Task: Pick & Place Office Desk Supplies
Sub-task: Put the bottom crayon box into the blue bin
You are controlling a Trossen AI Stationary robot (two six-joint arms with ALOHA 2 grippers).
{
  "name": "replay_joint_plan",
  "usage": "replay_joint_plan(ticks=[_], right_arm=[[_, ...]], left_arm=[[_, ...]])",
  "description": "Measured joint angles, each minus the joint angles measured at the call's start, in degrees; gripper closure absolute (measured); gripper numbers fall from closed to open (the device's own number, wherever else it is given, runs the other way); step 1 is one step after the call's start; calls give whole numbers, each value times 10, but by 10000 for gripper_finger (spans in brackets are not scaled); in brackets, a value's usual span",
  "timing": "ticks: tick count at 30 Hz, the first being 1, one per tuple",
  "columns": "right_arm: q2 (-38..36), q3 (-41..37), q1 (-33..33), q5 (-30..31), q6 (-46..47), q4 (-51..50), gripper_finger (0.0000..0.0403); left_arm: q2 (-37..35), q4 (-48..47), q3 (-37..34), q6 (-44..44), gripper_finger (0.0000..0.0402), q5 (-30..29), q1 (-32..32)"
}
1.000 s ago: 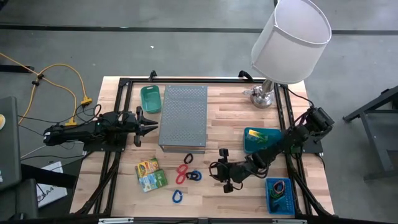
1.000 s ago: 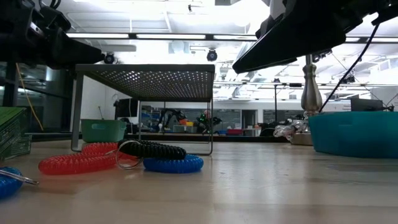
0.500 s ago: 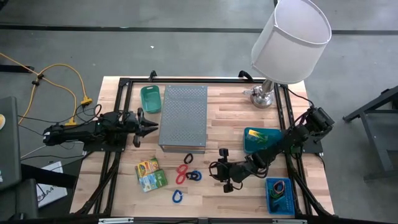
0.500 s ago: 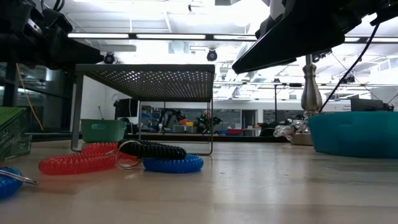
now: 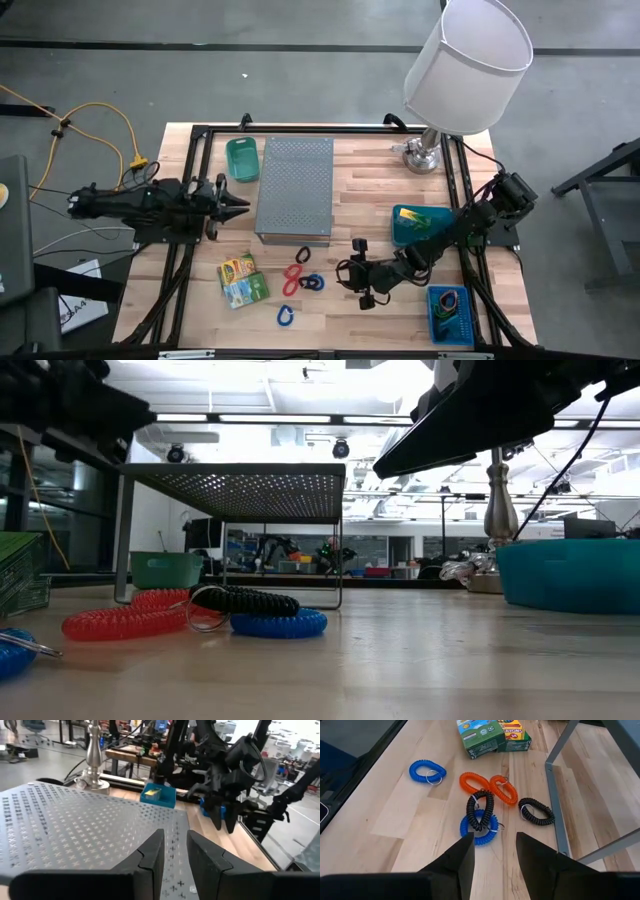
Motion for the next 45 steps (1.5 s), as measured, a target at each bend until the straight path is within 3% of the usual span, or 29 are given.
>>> replay_joint_plan(ticks=[12, 30, 45], right_arm=[[0, 0, 0, 0, 0, 0, 270], [0, 0, 0, 0, 0, 0, 270], [0, 0, 0, 0, 0, 0, 270]], left_arm=[[136, -8, 80, -38, 323, -128, -166], [309, -6, 96, -269, 323, -343, -460], [423, -7, 96, -490, 323, -353, -569]])
